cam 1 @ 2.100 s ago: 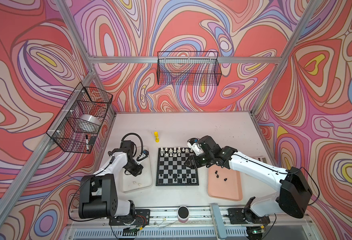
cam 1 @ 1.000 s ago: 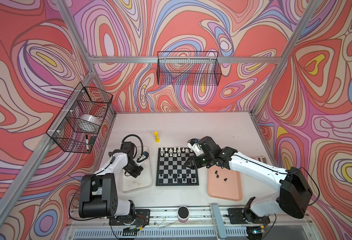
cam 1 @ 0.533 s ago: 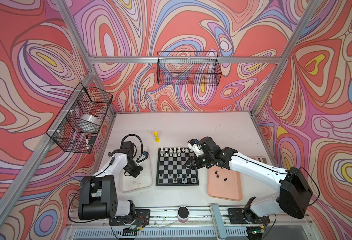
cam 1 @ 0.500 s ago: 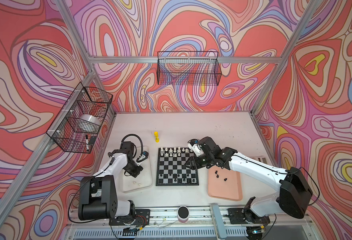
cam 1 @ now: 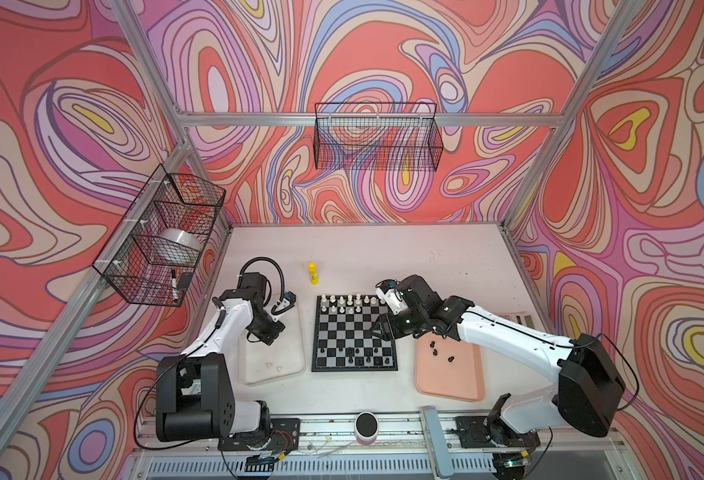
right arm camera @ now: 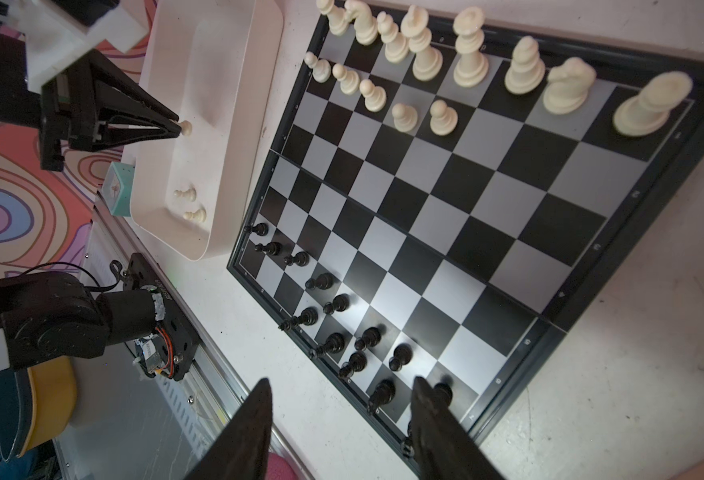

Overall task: Set up the chess pieces on the board
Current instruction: 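Grasp the white pawn with the left gripper and lift it toward the board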

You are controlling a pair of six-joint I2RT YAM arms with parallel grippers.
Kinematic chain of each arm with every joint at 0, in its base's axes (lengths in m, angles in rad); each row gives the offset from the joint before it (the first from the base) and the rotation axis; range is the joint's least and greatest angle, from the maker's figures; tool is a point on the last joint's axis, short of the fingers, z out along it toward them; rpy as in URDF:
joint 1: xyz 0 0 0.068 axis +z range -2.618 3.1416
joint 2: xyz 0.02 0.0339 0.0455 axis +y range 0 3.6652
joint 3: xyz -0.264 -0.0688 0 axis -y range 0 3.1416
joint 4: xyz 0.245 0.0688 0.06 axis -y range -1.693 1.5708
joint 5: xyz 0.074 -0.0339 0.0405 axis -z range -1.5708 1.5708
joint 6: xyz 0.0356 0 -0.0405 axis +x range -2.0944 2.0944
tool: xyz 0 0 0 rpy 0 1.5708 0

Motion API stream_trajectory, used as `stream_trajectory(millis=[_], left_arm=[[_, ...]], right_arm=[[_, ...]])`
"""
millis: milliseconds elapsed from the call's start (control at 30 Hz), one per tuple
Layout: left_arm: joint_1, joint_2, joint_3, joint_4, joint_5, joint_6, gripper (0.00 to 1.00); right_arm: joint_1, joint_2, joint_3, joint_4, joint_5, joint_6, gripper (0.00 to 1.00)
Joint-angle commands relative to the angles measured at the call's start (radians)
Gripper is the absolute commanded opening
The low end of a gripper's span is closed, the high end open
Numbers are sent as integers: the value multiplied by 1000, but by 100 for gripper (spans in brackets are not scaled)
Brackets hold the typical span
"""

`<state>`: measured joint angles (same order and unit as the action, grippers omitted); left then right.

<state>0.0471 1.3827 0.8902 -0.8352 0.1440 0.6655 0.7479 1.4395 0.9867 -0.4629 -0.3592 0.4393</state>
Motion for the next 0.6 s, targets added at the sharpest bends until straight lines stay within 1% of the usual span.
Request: stream_trajectory(millis=[0,300,400,567], left_arm=[[-20,9,40,-50,-1,6,12],[-96,15,90,-73,-16,-21,12],[-136,25,117,-79,-27,-26,12],[-218,71,194,-96,-39,-44,12]], right_arm=[[8,-12,-17,9,9,4,55],[8,-37,-29,6,24,4,54],[8,-38,-30,-11,63,22,54],[7,-52,-46,-6,62,36,54]])
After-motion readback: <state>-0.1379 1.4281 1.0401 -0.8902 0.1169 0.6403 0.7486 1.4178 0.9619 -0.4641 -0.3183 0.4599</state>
